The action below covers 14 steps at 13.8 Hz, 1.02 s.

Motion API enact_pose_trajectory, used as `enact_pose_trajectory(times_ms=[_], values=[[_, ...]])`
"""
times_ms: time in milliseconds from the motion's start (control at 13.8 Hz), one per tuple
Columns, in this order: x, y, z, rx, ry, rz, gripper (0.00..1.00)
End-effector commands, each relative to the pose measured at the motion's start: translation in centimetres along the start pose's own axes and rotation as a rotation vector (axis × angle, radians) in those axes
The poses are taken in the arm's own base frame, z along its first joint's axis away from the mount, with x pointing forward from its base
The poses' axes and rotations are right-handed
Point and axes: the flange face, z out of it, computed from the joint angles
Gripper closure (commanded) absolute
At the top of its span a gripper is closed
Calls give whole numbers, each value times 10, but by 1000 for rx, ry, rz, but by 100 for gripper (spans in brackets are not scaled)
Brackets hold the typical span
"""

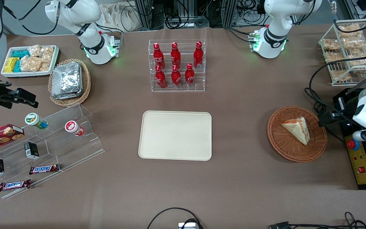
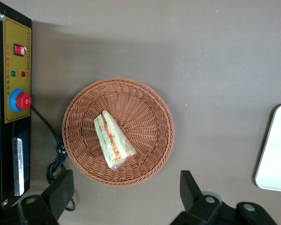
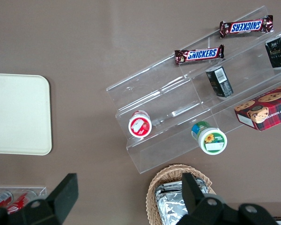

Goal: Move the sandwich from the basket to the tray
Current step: 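Move the left gripper over the wrapped sandwich in the wicker basket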

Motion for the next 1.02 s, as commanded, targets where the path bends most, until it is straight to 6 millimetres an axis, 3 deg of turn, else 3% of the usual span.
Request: enact_pose_trajectory(times_ms=[0, 218, 364, 582, 945], values=[[5, -3, -1, -6, -15, -24, 0], [4, -7, 8, -2, -51, -31, 0], [3, -15, 31, 7, -132, -55, 0], [1, -34, 48, 3, -155, -177, 0], [-6, -45, 115, 20, -123, -472, 0]])
